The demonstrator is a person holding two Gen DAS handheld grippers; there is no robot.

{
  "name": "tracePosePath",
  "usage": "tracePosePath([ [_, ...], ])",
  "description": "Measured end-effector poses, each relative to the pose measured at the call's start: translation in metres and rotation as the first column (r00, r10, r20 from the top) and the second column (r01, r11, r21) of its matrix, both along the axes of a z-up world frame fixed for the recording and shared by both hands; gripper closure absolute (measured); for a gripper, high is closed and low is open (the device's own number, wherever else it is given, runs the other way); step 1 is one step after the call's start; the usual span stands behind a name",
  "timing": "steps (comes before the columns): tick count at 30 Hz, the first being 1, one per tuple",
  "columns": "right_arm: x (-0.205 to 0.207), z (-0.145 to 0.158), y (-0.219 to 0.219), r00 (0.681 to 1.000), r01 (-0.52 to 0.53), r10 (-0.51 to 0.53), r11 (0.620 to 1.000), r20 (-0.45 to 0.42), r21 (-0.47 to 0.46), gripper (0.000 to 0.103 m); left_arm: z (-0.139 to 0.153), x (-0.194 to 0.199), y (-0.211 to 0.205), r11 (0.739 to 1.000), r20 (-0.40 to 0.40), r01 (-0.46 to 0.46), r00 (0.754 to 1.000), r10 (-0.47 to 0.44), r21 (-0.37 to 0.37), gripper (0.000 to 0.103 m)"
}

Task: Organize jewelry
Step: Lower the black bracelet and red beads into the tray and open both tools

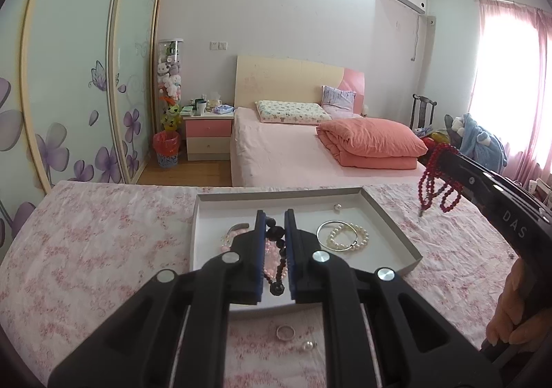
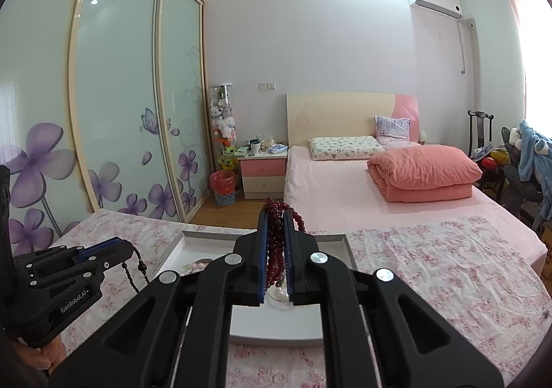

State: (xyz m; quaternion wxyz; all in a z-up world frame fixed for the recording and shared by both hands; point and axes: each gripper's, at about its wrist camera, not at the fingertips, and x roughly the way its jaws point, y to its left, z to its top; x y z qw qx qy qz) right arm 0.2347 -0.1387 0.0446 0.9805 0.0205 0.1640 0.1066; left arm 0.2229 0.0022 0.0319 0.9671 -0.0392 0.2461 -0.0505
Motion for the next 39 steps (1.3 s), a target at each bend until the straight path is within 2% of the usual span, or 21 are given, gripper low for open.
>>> tracePosePath([
  [6,0.033,-0.014,0.005,0.999,-0.011,0.012,1.0,-0.037,0.011,0.094,-0.009,0.03,-0.004,1.0,-0.025,0.008,1.0,-0.008,0.006,0.092],
  [16,0.086,-0.039,0.01,0.985,-0.028,0.039,0.997,-0.169,0.07,0.093,-0.034,0.074,-0.007,1.0,-0.091,-0.002,0.996,0.004,0.013,0.091],
  [17,0.088,-0.04,0.009,0.983,-0.029,0.041,0.997,-0.179,0.072,0.088,-0.036,0.078,-0.006,1.0,-0.1,-0.002,0.995,0.002,0.009,0.091],
  [18,0.09,-0.043,0.008,0.981,-0.025,0.039,0.997,-0.189,0.074,0.075,-0.039,0.081,-0.005,1.0,-0.114,-0.002,0.994,0.002,0.0,0.091],
  [20,0.089,-0.046,0.003,0.981,-0.012,0.027,0.997,-0.194,0.078,0.06,-0.043,0.086,-0.002,1.0,-0.128,-0.011,0.992,0.008,-0.019,0.091],
  [26,0.087,-0.052,-0.009,0.978,0.013,0.004,0.997,-0.207,0.082,0.06,-0.05,0.086,0.011,0.999,-0.148,-0.037,0.989,0.03,-0.041,0.09],
  [39,0.078,-0.065,-0.014,0.973,0.022,-0.005,0.997,-0.229,0.074,0.06,-0.058,0.067,0.012,0.999,-0.166,-0.038,0.986,0.034,-0.022,0.086],
])
